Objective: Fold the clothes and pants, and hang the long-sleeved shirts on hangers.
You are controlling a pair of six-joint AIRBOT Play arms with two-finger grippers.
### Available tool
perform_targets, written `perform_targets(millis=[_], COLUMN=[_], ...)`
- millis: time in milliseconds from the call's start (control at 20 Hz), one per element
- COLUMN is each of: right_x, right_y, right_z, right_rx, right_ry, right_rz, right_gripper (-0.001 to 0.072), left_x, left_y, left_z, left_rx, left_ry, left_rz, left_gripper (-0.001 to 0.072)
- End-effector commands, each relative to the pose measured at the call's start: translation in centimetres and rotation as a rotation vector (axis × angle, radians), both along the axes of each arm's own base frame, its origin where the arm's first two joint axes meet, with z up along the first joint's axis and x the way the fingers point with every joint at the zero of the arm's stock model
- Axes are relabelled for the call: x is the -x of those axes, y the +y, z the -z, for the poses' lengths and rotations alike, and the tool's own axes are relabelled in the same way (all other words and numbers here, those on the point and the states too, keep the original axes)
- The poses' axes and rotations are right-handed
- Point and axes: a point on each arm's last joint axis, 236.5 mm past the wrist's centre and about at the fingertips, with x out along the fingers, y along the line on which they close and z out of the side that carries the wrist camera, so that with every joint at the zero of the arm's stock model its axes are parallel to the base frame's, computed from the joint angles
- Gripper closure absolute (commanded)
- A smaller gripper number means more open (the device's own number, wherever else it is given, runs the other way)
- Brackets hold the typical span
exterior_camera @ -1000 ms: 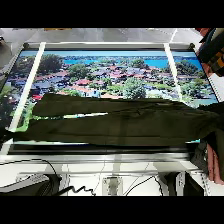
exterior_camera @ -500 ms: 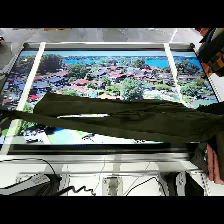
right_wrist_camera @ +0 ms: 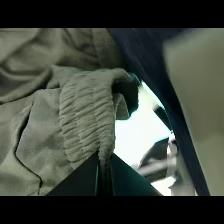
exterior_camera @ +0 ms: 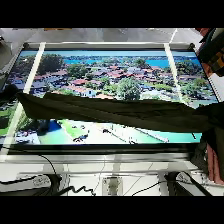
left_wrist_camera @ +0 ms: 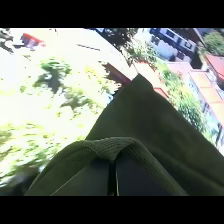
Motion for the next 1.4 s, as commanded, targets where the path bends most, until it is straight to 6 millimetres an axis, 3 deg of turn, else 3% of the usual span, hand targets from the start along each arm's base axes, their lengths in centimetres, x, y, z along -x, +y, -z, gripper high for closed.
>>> perform_targets(millis=[0,200,350,450,500,550,600,650,800,1000,1100,1200,1350], right_x=[-5.5,-13.1,-18.2,-20.5,-21.4,-22.1,-22.5,-22.6,-22.1,-20.3,-19.7,-19.8,-20.8], right_y=[-0.3,-2.1,-3.5,-4.4,-4.5,-4.4,-4.1,-3.6,-2.6,-1.1,-0.2,0.9,3.0], right_z=[2.6,4.9,5.1,4.9,4.7,4.5,4.3,4.2,4.4,5.5,5.8,5.9,5.8], right_rx=[-0.027,-0.049,-0.079,-0.059,-0.046,-0.033,-0.029,-0.030,-0.045,-0.002,-0.004,-0.007,0.000], right_ry=[0.070,0.003,-0.154,-0.240,-0.275,-0.300,-0.310,-0.309,-0.277,-0.193,-0.162,-0.156,-0.170], right_rz=[-0.064,0.081,0.267,0.321,0.325,0.321,0.313,0.303,0.280,0.078,0.020,-0.011,-0.058], right_gripper=[0.0685,0.0683,0.0683,0.0658,0.0436,0.0106,0.0007,0.0009,0.0012,0.0020,0.0020,0.0020,0.0020], left_x=[-2.2,-2.9,-5.4,-6.6,-6.9,-7.1,-7.2,-7.1,-4.1,6.2,9.4,9.7,5.8], left_y=[-0.5,-0.3,-0.2,-0.8,-1.4,-2.0,-2.4,-2.8,-3.4,-0.9,-0.2,-1.7,-3.6], left_z=[2.8,5.7,4.4,3.9,4.2,4.4,4.5,4.5,5.3,9.1,10.3,11.7,13.2], left_rx=[0.016,0.076,0.120,0.136,0.138,0.137,0.130,0.129,0.121,0.088,0.125,0.207,0.301], left_ry=[0.056,0.082,-0.036,-0.081,-0.079,-0.074,-0.072,-0.065,0.055,0.450,0.539,0.524,0.340], left_rz=[-0.038,-0.092,-0.146,-0.156,-0.145,-0.132,-0.115,-0.097,-0.011,0.054,0.034,0.031,-0.056], left_gripper=[0.0679,0.0676,0.0675,0.0670,0.0596,0.0430,0.0061,0.0006,0.0009,0.0068,0.0068,0.0067,0.0067])
